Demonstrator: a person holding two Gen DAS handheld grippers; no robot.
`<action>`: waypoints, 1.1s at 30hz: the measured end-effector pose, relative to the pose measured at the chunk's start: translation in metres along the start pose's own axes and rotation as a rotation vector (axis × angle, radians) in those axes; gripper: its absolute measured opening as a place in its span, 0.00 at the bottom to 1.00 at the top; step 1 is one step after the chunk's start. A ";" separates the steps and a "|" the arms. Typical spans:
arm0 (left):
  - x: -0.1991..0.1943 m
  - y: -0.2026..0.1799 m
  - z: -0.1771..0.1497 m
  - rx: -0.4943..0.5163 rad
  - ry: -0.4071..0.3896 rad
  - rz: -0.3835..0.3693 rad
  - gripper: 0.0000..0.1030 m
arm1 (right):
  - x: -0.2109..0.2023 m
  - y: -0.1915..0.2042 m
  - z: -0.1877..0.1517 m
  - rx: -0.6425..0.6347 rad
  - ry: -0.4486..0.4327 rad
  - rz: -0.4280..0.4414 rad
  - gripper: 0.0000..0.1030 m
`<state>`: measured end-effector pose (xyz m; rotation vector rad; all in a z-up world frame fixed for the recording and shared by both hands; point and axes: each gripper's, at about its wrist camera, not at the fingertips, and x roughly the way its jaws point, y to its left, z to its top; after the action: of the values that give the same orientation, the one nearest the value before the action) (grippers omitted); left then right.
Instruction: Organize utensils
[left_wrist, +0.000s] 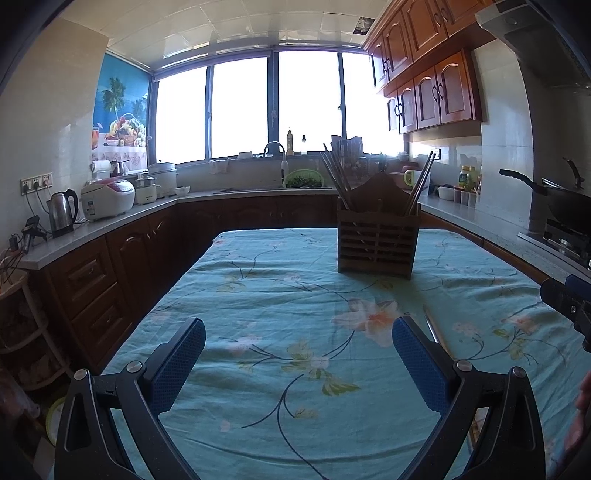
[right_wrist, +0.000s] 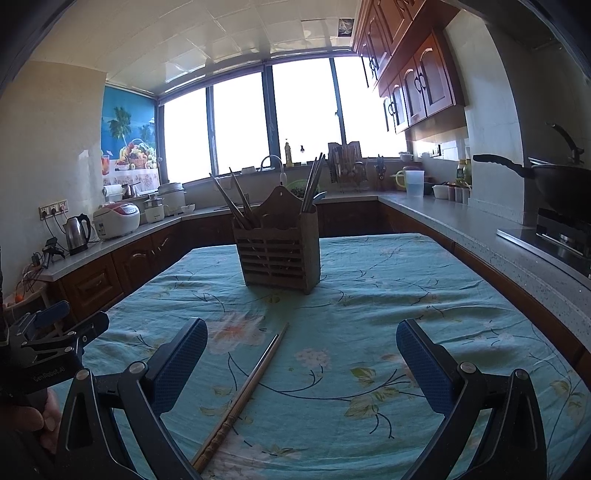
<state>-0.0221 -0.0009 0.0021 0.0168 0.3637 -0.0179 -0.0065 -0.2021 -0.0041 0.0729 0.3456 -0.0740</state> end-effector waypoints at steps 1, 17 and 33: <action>0.000 0.000 0.000 -0.001 0.000 0.001 0.99 | 0.000 0.000 0.001 0.000 -0.002 0.001 1.00; -0.001 -0.002 0.001 -0.002 0.003 0.000 0.99 | -0.003 0.001 0.003 -0.001 -0.014 0.007 1.00; -0.004 -0.005 0.000 -0.011 -0.001 0.000 0.99 | -0.007 0.003 0.005 -0.001 -0.017 0.012 1.00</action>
<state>-0.0259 -0.0057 0.0031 0.0060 0.3628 -0.0157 -0.0109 -0.1988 0.0030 0.0729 0.3281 -0.0623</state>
